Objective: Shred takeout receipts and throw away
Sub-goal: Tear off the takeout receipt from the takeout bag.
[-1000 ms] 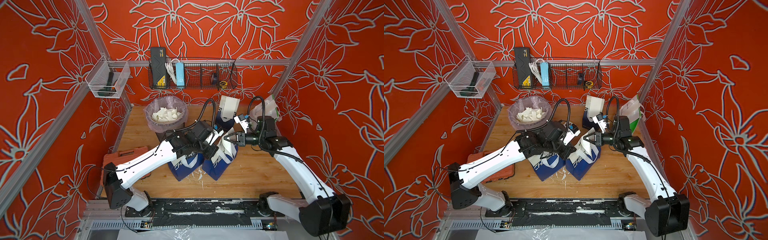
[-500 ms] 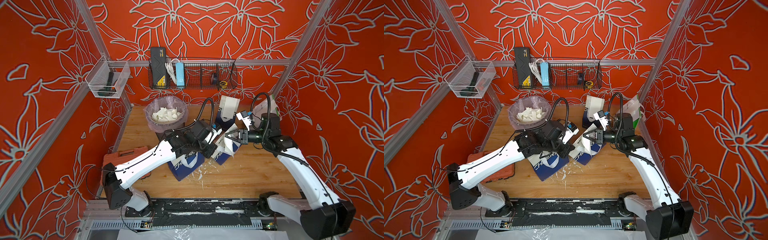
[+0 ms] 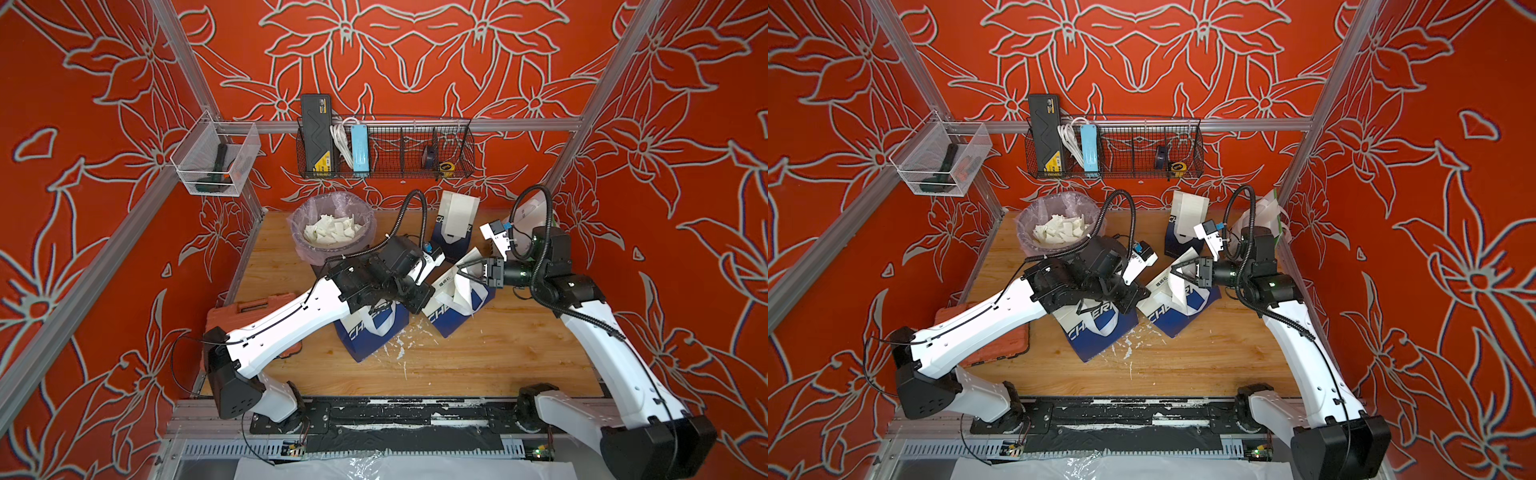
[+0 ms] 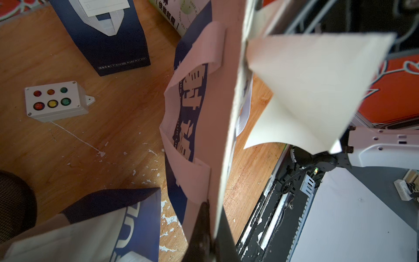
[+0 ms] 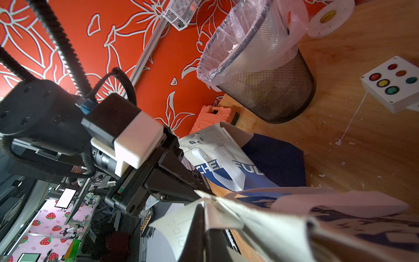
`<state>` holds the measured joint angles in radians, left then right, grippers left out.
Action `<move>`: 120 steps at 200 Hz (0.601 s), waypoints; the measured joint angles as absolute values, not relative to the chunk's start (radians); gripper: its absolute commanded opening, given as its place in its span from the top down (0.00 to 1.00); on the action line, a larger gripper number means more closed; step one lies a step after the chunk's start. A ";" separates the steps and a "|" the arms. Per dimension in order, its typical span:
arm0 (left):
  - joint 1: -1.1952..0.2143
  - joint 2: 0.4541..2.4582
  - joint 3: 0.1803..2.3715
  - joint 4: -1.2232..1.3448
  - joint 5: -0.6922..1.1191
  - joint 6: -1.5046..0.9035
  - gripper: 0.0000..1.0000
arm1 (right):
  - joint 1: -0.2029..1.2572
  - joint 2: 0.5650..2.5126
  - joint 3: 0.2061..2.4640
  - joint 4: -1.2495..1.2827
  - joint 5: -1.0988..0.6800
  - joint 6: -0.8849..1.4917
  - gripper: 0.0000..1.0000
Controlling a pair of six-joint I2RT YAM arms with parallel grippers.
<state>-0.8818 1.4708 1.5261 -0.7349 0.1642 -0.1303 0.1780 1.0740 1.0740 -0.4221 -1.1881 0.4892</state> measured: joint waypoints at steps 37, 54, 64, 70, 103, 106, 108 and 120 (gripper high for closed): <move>-0.873 1.469 1.499 -0.813 0.176 -0.131 1.00 | 0.143 1.070 1.069 -0.326 -1.196 0.551 1.00; -0.861 1.469 1.487 -0.842 0.177 -0.131 1.00 | 0.138 1.058 1.052 -0.252 -1.198 0.605 1.00; -0.857 1.468 1.487 -0.848 0.179 -0.131 1.00 | 0.138 1.055 1.052 -0.246 -1.198 0.612 1.00; -0.856 1.467 1.487 -0.852 0.181 -0.131 1.00 | 0.138 1.055 1.052 -0.247 -1.198 0.612 1.00; -0.854 1.465 1.510 -0.871 0.208 -0.138 1.00 | 0.138 1.055 1.052 -0.266 -1.194 0.589 1.00; -0.854 1.465 1.514 -0.875 0.211 -0.139 1.00 | 0.138 1.055 1.053 -0.269 -1.193 0.584 1.00; -0.854 1.465 1.518 -0.877 0.213 -0.139 1.00 | 0.138 1.056 1.053 -0.270 -1.191 0.582 1.00; -0.854 1.465 1.530 -0.884 0.223 -0.146 0.99 | 0.139 1.057 1.053 -0.275 -1.180 0.569 1.00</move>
<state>-0.8536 1.4651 1.5299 -0.8845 0.2234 -0.1459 0.1390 1.0573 1.0534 -0.2752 -1.1805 0.5694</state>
